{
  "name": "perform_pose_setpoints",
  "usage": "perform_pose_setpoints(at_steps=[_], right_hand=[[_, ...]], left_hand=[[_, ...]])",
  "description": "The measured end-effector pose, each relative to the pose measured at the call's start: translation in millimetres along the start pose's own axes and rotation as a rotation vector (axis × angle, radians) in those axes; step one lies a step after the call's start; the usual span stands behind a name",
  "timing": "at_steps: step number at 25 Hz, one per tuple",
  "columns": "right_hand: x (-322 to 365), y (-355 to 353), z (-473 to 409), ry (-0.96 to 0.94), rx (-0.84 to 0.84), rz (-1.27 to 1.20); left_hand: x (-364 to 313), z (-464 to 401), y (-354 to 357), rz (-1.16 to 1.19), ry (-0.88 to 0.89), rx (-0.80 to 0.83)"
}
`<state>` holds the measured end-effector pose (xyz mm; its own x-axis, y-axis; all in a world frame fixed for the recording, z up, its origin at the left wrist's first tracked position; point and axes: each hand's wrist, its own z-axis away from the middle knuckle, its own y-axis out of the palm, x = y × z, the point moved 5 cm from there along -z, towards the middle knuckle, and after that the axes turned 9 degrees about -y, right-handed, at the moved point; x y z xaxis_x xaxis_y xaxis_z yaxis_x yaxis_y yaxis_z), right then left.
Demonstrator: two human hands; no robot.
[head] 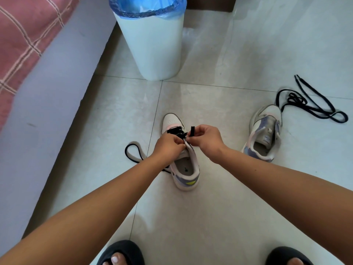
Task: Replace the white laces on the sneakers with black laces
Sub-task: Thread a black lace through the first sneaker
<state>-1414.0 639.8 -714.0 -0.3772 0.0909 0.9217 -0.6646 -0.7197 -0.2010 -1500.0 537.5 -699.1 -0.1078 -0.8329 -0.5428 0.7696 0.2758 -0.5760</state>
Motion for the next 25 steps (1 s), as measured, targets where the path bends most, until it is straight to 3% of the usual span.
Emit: perform_pose_setpoints(at_steps=[9,13,16,19,22,25], right_hand=[[-9,5,22,0.254,0.124,-0.2],[-20,9,31,0.071,0.308,0.244],[-28,7,33,0.047,0.169,0.306],[-33,0,32,0.107,0.04,0.212],[-34,-3,35,0.131,0.038,0.166],[-38,-1,40,0.184,0.038,0.088]], left_hand=[[2,-7,10,-0.248,0.137,-0.116],[-6,-4,5,-0.24,0.193,-0.009],[-8,-3,0,-0.213,0.185,0.152],[-8,12,-8,0.007,0.195,0.332],[-7,44,-16,0.284,0.211,0.561],[7,65,-22,0.753,0.002,0.793]])
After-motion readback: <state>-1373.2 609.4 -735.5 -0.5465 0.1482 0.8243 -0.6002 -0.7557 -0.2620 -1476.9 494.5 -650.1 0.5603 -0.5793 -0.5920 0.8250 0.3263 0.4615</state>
